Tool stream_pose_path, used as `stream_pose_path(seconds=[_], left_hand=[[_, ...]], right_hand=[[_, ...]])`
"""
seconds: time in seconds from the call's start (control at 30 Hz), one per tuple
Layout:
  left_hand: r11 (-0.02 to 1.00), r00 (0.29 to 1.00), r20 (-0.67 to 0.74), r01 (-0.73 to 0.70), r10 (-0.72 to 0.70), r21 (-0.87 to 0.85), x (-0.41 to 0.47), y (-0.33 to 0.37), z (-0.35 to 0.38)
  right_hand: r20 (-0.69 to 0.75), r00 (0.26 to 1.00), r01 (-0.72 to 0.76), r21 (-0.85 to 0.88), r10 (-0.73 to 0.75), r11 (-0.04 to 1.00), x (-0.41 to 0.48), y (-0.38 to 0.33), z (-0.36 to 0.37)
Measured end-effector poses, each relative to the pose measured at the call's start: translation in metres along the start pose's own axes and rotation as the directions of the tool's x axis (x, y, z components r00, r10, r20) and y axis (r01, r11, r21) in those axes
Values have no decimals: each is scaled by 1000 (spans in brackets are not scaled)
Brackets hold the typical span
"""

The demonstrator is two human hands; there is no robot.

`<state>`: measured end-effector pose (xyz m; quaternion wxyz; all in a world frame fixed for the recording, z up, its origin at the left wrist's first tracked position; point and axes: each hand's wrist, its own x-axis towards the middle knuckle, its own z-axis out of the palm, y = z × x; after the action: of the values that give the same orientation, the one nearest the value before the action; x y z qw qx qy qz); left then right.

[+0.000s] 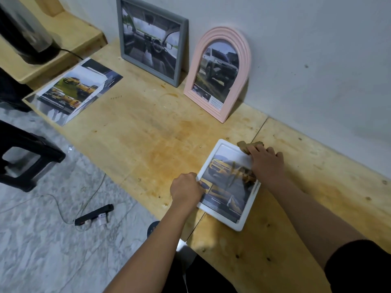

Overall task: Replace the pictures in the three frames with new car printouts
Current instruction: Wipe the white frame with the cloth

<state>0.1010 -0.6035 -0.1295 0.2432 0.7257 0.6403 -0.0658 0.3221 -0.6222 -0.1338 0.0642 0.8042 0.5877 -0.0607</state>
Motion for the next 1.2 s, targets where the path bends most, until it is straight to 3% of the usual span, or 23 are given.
stream_pose_path(seconds=[0.13, 0.37, 0.53, 0.67, 0.8, 0.97, 1.1, 1.13, 1.2], left_hand=[[1000, 1000, 15, -6, 6, 0, 1, -1, 0], [998, 998, 36, -56, 55, 6, 3, -2, 0], [996, 994, 64, -89, 89, 2, 4, -3, -2], [993, 988, 107, -116, 114, 8, 6, -3, -8], [985, 968, 180, -175, 173, -9, 9, -4, -14], [968, 938, 243, -249, 246, -19, 14, -12, -17], [939, 879, 331, -322, 343, -119, 10, -29, -9], [935, 859, 369, -317, 354, -157, 9, -34, -5], [939, 843, 429, -236, 325, -249, 9, -40, -1]], right_hand=[[49, 992, -112, 9, 112, 994, -23, 13, 1], [91, 957, -289, 277, 274, 916, -56, 1, 8], [81, 921, -363, 531, 381, 765, -73, -18, 15], [55, 890, -384, 626, 452, 679, -102, -33, 20], [162, 825, -481, 705, 542, 521, -136, -53, 27], [65, 757, -531, 641, 650, 554, -189, -122, 49], [88, 638, -565, 729, 765, 387, -181, -126, 47], [107, 608, -570, 748, 787, 339, -176, -119, 45], [124, 598, -603, 720, 791, 343, -170, -116, 42]])
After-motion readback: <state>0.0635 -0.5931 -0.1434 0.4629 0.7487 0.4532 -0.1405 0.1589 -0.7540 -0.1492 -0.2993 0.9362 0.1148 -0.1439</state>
